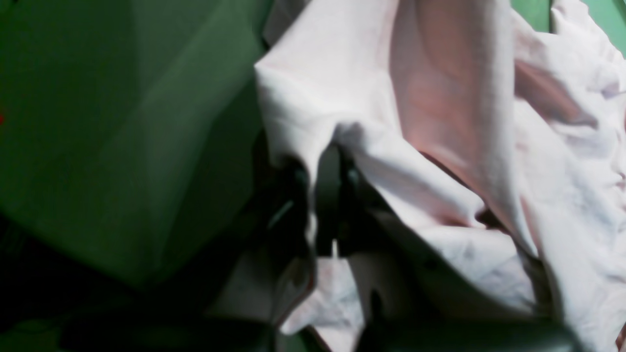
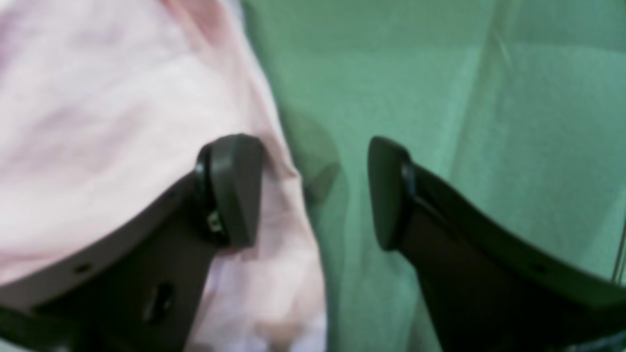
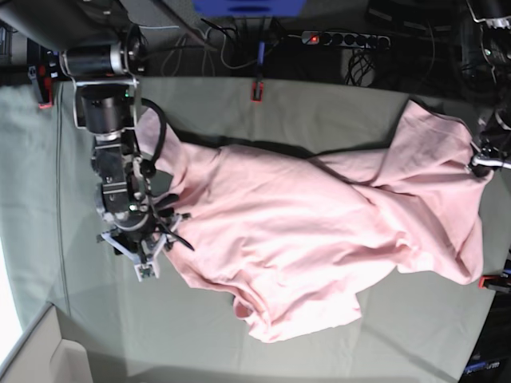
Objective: Layout the t-shirt on the table in an organized manner, then fold the t-shirt properly
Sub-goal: 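Grasp opposite shirt edges with both grippers and stretch the shirt apart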
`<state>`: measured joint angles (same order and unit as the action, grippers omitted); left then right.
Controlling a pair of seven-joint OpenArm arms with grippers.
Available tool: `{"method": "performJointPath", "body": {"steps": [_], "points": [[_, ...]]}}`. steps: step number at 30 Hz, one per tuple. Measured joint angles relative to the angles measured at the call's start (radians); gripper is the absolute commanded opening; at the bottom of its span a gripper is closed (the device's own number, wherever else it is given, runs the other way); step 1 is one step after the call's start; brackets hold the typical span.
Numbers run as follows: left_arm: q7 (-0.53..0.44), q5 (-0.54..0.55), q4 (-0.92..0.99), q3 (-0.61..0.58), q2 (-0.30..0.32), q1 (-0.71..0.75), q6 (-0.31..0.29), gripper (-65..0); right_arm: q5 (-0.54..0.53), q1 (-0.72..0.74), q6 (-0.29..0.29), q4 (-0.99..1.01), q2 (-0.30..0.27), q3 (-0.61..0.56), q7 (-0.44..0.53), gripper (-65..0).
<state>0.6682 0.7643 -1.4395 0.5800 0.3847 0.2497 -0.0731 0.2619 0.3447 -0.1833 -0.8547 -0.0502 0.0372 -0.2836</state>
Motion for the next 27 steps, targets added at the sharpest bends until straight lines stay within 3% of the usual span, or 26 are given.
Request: {"method": "performJointPath", "body": {"steps": [3,8,14,20,27], "points": [[0.000,0.000,0.000,0.000,0.000,-0.002,0.000,-64.9,0.000,-0.017,0.000,0.000,0.002,-0.006,0.012,-37.3],[0.002,-0.003,0.001,0.000,0.000,-0.019,0.002,-64.9,-0.005,-0.021,0.000,0.000,0.003,-0.002,0.011,-65.0],[0.001,0.000,0.001,-0.001,-0.002,-0.043,0.000,-64.9,-0.007,-0.033,-0.005,-0.014,-0.008,0.016,0.011,-65.0],[0.008,-0.002,0.003,-0.007,-0.003,-0.132,0.002,-64.9,-0.041,-0.090,-0.011,-0.156,-0.050,0.222,-0.009,-65.0],[0.007,0.000,0.005,-0.167,-0.002,-0.274,0.002,-64.9,-0.053,-0.143,-0.008,-0.263,-0.063,0.448,-0.008,-65.0]]}}
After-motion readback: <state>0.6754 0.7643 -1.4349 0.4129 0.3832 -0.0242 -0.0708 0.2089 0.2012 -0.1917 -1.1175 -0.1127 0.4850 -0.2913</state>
